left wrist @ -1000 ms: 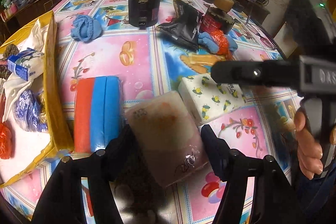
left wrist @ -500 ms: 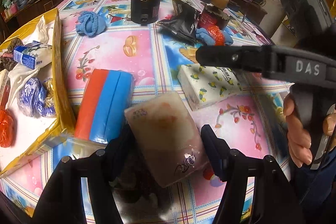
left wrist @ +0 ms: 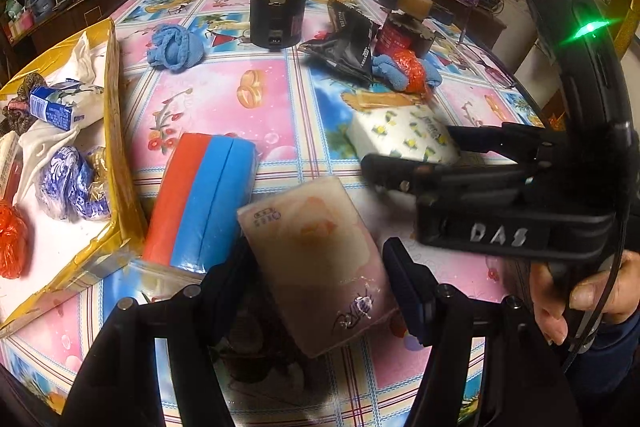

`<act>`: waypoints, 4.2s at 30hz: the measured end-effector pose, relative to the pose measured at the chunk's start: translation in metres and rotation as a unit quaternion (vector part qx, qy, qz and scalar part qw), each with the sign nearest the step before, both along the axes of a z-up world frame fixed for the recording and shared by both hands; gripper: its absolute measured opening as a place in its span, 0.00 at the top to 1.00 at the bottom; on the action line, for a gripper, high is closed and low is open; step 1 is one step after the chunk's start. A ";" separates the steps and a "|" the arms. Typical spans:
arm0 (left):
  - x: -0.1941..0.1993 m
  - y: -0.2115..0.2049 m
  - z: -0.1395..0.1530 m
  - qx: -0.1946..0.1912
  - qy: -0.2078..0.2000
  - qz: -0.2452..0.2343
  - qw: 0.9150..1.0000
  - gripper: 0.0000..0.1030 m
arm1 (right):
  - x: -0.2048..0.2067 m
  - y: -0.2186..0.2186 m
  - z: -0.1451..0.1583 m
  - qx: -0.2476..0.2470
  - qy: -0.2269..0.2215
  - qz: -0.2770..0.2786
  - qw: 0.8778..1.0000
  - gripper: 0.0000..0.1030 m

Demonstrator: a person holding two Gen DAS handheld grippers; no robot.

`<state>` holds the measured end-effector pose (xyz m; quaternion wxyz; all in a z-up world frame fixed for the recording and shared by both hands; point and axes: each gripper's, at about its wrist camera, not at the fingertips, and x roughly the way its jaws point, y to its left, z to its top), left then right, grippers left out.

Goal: Organize soft objects
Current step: 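Grasp the lemon-print tissue pack with the right tool while the left tool holds the brown pack, then carry the brown pack and lemon-print pack into the tray and open both tools, then withdraw both open tools from the tray toward the table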

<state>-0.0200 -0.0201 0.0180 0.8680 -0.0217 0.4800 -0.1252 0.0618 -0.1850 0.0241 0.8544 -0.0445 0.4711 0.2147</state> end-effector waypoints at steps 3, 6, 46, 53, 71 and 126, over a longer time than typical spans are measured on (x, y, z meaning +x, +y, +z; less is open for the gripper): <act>0.000 0.000 0.003 -0.004 -0.007 0.001 1.000 0.37 | 0.002 -0.011 0.006 0.028 -0.011 -0.009 1.000 0.22; -0.001 -0.001 0.008 -0.003 -0.017 0.002 1.000 0.37 | 0.000 -0.018 0.017 0.056 -0.034 -0.014 0.998 0.22; -0.016 0.135 0.079 -0.048 -0.108 0.130 0.984 0.37 | -0.016 0.031 0.057 0.139 -0.053 0.038 0.988 0.21; -0.017 0.193 0.087 -0.046 -0.115 0.171 0.977 0.37 | -0.010 0.095 0.091 0.125 -0.057 0.086 0.987 0.21; 0.063 0.297 0.060 -0.029 -0.057 0.223 0.973 0.37 | 0.083 0.265 0.080 0.095 0.025 0.102 0.990 0.21; 0.044 0.028 0.037 0.084 0.003 -0.008 0.996 0.21 | 0.029 -0.073 0.047 0.279 -0.012 -0.056 0.959 0.14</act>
